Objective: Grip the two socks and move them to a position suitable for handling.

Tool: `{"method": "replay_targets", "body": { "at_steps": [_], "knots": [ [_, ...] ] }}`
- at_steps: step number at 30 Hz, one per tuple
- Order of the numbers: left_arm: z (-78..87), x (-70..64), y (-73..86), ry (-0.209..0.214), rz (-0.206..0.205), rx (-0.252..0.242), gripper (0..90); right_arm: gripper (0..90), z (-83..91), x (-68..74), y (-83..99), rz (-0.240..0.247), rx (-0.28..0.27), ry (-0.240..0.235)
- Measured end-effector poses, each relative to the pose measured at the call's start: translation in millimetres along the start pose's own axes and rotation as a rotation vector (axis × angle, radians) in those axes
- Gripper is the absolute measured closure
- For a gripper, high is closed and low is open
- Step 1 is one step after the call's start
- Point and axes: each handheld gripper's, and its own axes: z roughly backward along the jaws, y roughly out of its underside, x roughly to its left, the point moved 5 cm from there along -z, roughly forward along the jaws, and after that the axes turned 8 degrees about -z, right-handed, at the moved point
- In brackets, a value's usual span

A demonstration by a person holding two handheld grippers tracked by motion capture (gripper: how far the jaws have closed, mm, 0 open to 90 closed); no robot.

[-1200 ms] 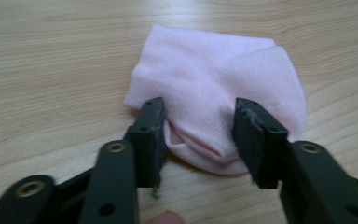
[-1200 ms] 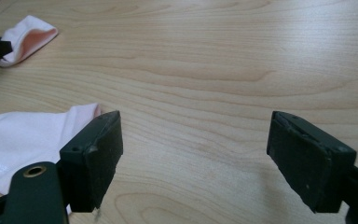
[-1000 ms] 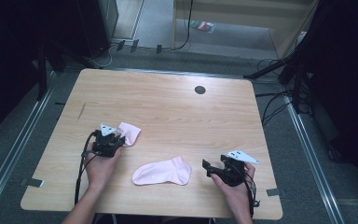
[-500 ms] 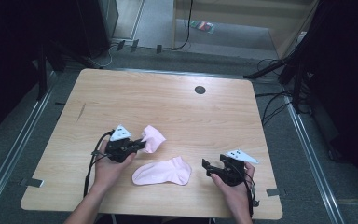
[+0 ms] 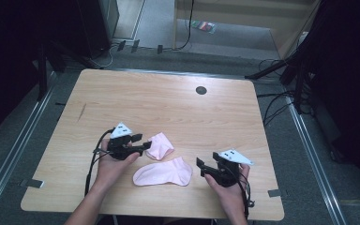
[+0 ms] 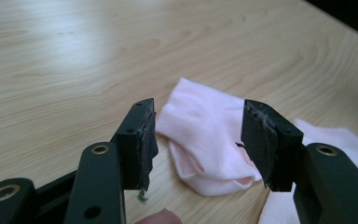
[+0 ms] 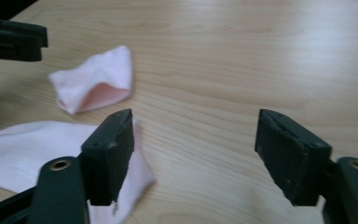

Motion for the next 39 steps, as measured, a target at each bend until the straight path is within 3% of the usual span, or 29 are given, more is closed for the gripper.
{"method": "replay_targets", "body": {
  "at_steps": [1,2,3,4,5,7,9,10,11,12,13,14,17,21,23,28,29,30,31,32,33,34,35,39],
  "knots": [
    [9.3,7.4,4.7,-0.021,0.061,-0.023,48.4,36.4,-3.2,15.1,-3.2,0.034,0.001,-0.027],
    [9.3,7.4,4.7,-0.021,0.061,-0.023,49.6,36.4,-3.2,15.1,-3.2,0.034,0.001,-0.027],
    [15.5,12.6,11.6,-0.046,0.083,-0.033,51.1,44.0,-9.0,30.8,-5.0,0.066,0.01,-0.06],
    [15.5,12.6,11.6,-0.046,0.083,-0.033,51.9,44.0,-9.0,30.8,-5.0,0.066,0.01,-0.06],
    [18.6,16.7,19.0,-0.065,0.088,-0.029,53.0,51.6,-18.5,46.0,-5.6,0.086,0.037,-0.093],
    [19.9,19.7,22.2,-0.081,0.091,-0.02,53.5,54.1,-22.7,51.8,-5.7,0.098,0.043,-0.106],
    [22.8,25.0,25.9,-0.109,0.088,-0.01,53.7,61.7,-41.1,77.8,-7.1,0.134,0.074,-0.151],
    [24.2,26.4,27.2,-0.111,0.101,-0.015,53.7,61.7,-41.1,77.8,-7.1,0.134,0.074,-0.151],
    [25.8,27.9,29.9,-0.11,0.122,-0.021,54.0,64.6,-52.5,93.5,-8.2,0.152,0.092,-0.175],
    [25.7,28.3,31.6,-0.111,0.126,-0.022,54.0,64.6,-52.5,93.5,-8.2,0.152,0.092,-0.175],
    [24.9,28.6,36.0,-0.115,0.112,-0.004,55.5,71.0,-64.8,107.2,-8.1,0.166,0.108,-0.179],
    [24.9,28.6,36.0,-0.115,0.112,-0.004,57.5,71.0,-64.8,107.2,-8.1,0.166,0.108,-0.179],
    [24.9,28.7,38.5,-0.119,0.127,-0.004,60.3,73.7,-89.0,128.7,-5.5,0.211,0.156,-0.152],
    [26.8,31.2,39.0,-0.132,0.12,-0.005,60.5,70.0,-104.3,139.6,-3.0,0.266,0.167,-0.096],
    [27.2,33.3,39.7,-0.128,0.124,-0.005,60.5,64.1,-113.6,144.7,-4.2,0.327,0.118,0.012],
    [30.2,38.7,40.0,-0.129,0.135,-0.008,60.8,60.7,-124.1,150.9,-3.4,0.329,0.136,0.03],
    [31.4,40.6,40.2,-0.13,0.139,-0.011,61.0,62.1,-130.4,148.2,-0.5,0.337,0.161,0.059],
    [32.1,41.3,40.3,-0.128,0.144,-0.014,61.0,62.1,-130.4,148.2,-0.5,0.337,0.161,0.059],
    [33.7,43.7,40.9,-0.129,0.152,-0.018,61.3,68.7,-134.4,145.1,2.4,0.338,0.181,0.083],
    [33.7,43.7,40.9,-0.129,0.152,-0.018,61.4,68.7,-134.4,145.1,2.4,0.338,0.181,0.083],
    [34.4,45.7,41.6,-0.132,0.156,-0.019,61.5,79.5,-134.7,143.0,1.4,0.323,0.175,0.075],
    [34.4,45.7,41.6,-0.132,0.156,-0.019,61.6,79.5,-134.7,143.0,1.4,0.323,0.175,0.075],
    [34.4,46.6,42.1,-0.129,0.156,-0.017,61.7,87.3,-132.1,142.3,-1.6,0.294,0.163,0.055],
    [33.9,46.2,41.8,-0.125,0.16,-0.017,61.7,88.2,-127.3,140.7,-6.5,0.267,0.142,0.042]
  ]
}}
